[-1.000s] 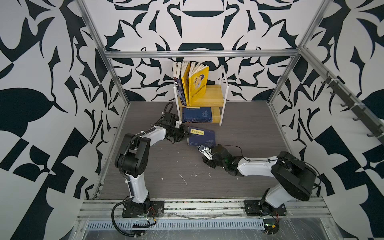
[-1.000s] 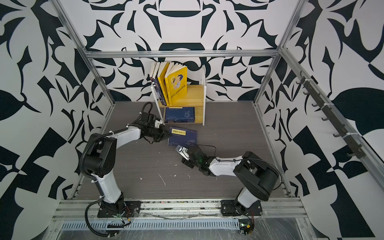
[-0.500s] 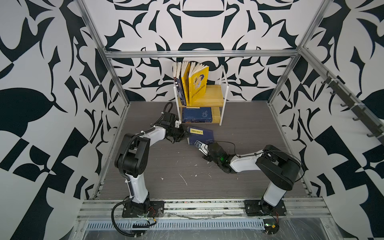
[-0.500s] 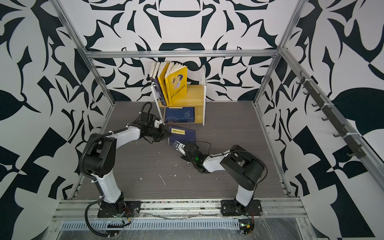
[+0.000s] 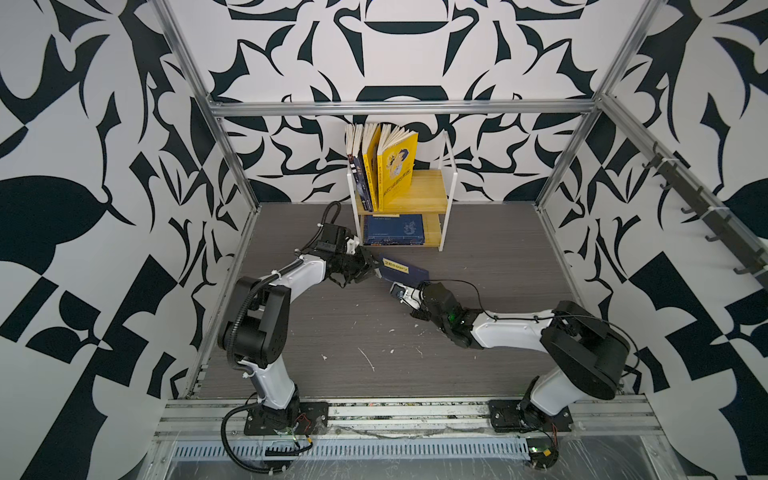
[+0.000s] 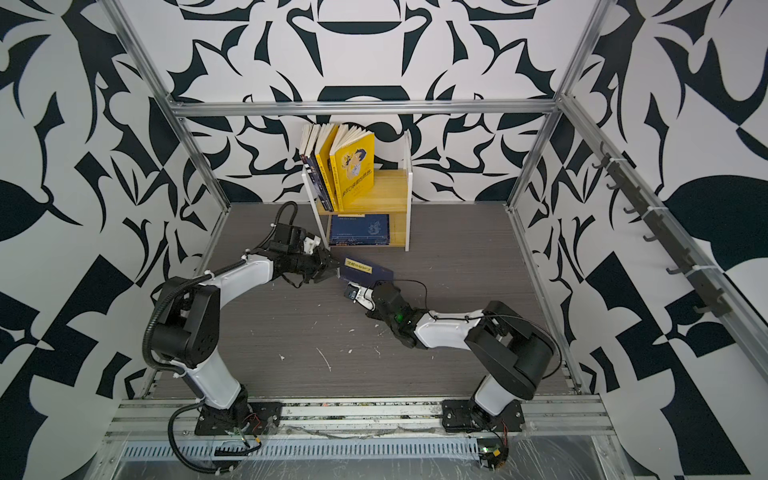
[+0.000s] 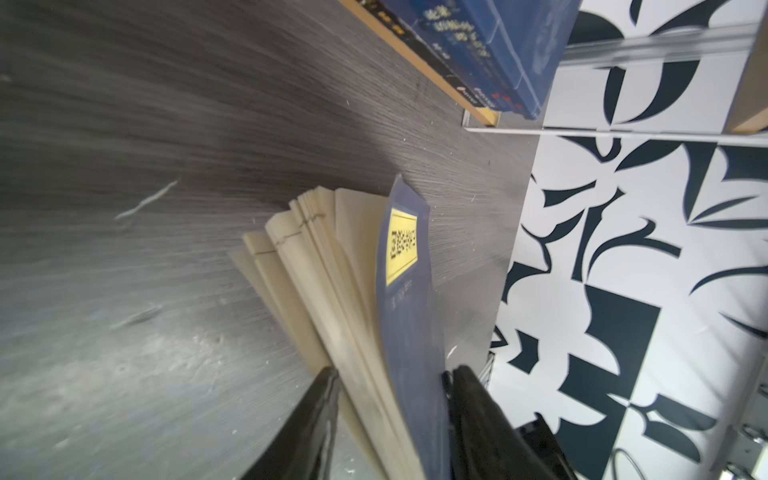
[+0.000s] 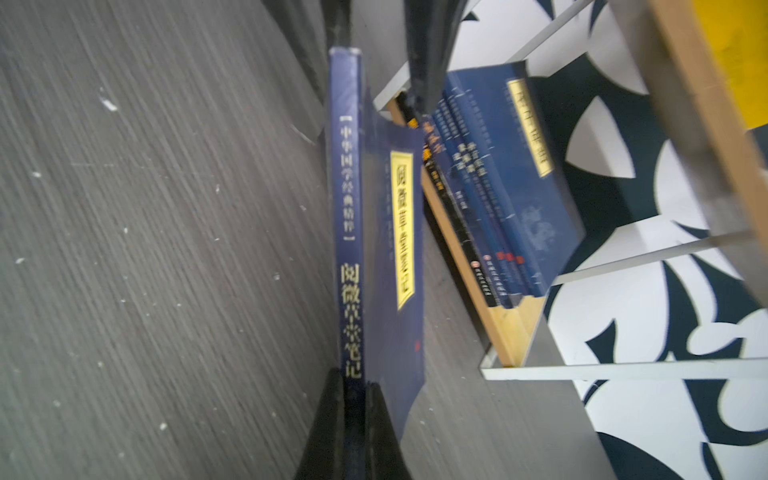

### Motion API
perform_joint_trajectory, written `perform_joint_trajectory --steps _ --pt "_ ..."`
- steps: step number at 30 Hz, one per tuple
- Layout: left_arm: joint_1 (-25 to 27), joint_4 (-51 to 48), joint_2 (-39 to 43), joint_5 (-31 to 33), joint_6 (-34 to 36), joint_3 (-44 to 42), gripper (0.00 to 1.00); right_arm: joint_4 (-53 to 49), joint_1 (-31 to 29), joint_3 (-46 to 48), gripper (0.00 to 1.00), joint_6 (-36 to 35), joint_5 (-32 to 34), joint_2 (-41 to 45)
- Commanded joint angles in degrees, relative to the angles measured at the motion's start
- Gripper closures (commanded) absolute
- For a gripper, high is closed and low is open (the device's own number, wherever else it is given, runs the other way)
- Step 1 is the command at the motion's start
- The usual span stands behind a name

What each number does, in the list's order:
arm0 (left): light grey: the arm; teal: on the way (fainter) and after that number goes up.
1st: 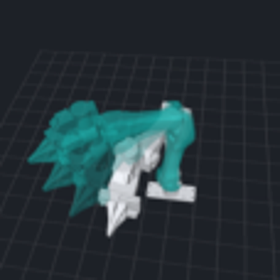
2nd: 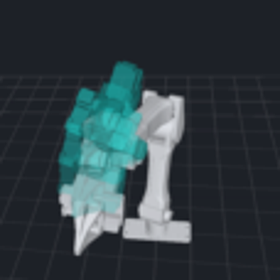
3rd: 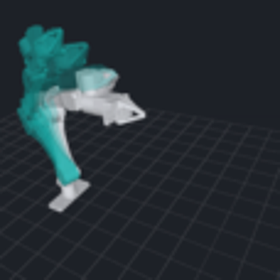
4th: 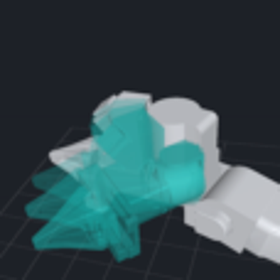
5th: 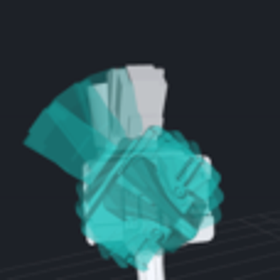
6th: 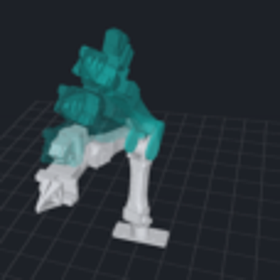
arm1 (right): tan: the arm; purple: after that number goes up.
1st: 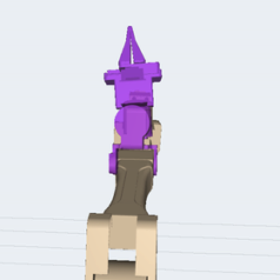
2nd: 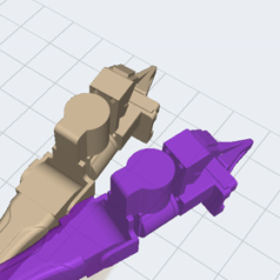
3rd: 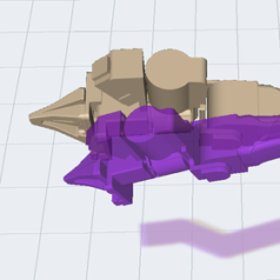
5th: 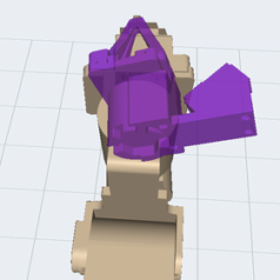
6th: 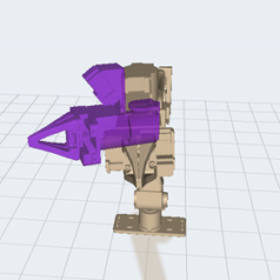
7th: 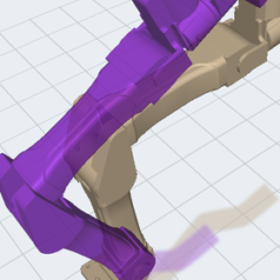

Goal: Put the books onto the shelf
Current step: 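Grasp the raised blue book with the right gripper while left gripper releases and withdraws, then lift the blue book upright and carry it to the shelf with the right gripper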

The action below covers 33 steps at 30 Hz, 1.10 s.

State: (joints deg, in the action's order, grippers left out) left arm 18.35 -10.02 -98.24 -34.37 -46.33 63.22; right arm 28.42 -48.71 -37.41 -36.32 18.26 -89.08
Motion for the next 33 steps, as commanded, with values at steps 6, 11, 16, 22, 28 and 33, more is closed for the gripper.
perform_joint_trajectory --steps 6,11,16,22,28,33 --pt "-6.1 -3.4 9.1 3.9 8.6 -2.4 0.28 -11.7 0.1 -3.8 1.0 -6.8 -0.7 8.4" --pt "-12.2 -6.4 12.8 5.5 16.8 -2.6 0.22 -18.0 -0.1 -8.3 1.0 -13.0 -0.9 10.5" --pt "-17.3 -10.1 16.4 6.4 24.9 -2.1 0.18 -20.8 -0.4 -13.2 1.0 -20.5 -0.8 10.9" --pt "-19.5 -10.5 19.3 6.0 30.8 -5.1 0.16 -24.5 -0.3 -18.3 1.0 -23.5 -4.8 9.7" --pt "-19.4 -9.3 19.9 2.4 32.9 -7.0 0.1 -39.8 3.2 -25.8 0.91 -9.0 -17.2 7.2" --pt "-19.2 -8.5 19.6 2.1 32.7 -7.6 0.1 -53.5 5.3 -33.8 0.47 1.6 -24.4 4.7"
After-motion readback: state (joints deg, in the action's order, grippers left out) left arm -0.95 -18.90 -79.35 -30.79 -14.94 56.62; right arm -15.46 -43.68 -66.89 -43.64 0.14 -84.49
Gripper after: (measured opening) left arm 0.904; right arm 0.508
